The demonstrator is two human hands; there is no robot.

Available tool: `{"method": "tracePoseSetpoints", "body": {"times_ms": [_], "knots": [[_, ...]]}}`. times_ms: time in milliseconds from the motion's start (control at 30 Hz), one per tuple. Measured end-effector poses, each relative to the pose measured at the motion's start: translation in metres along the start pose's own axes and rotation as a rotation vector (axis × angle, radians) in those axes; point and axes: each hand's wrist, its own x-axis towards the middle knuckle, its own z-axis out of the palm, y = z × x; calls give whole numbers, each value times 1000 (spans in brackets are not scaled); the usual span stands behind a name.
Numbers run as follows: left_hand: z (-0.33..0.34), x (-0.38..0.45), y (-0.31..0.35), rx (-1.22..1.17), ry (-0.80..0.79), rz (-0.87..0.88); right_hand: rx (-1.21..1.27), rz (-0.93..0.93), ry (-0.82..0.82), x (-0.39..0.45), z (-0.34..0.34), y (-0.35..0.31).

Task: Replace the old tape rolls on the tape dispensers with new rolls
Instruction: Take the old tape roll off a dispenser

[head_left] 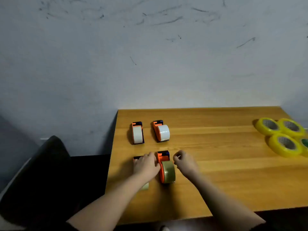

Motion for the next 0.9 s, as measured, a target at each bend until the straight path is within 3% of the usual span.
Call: {"method": "tracePoseSetpoints", "body": {"times_ms": [133,267,367,500,667,900], "knots": [[25,3,-1,50,-34,-18,265,108,-108,1,17,13],[43,12,10,-162,-90,-59,467,182,-243,5,29,17],[52,20,23,-358,-164,-207,546,204,-346,8,33,24],[72,39,22,-502,-124,-457,636,234,-436,5,30,27],[71,42,23,-867,-245,-557,703,233,-448,5,30,29],[52,42,24,-1191,-250,-595,714,197,-388,8,26,25]]}}
